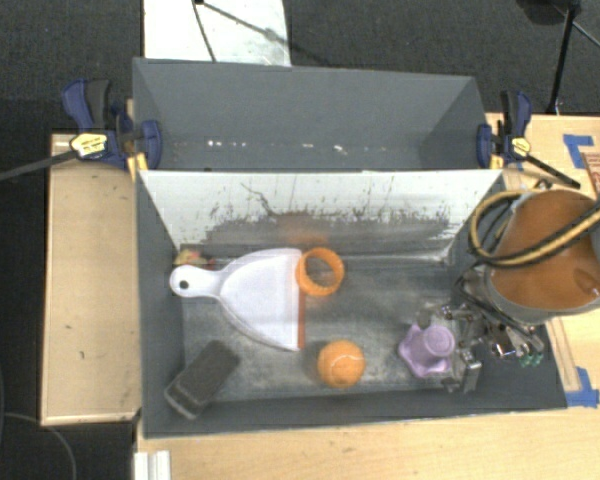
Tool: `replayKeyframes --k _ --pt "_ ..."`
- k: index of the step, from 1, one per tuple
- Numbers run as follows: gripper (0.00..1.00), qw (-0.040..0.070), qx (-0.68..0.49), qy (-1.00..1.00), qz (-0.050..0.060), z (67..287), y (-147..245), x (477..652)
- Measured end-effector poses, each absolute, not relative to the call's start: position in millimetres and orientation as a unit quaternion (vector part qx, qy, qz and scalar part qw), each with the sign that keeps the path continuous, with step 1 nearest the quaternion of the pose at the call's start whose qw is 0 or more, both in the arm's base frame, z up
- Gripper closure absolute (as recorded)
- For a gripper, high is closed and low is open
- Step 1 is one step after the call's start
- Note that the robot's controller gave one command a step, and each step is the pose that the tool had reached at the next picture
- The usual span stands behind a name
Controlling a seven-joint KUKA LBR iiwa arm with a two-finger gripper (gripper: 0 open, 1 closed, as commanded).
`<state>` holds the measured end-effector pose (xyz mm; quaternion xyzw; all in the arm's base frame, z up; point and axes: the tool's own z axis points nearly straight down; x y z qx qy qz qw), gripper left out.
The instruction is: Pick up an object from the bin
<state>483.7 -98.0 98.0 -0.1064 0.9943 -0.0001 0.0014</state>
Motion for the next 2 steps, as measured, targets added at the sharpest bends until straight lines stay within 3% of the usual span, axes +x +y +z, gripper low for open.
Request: replayKeyframes --k 1,2 --pt "1.00 -0.001 -0.060 0.998 0.000 74.9 -93.7 483.2" --pt "1.00 -0.001 -0.061 0.998 0.000 74.9 -93.6 483.2"
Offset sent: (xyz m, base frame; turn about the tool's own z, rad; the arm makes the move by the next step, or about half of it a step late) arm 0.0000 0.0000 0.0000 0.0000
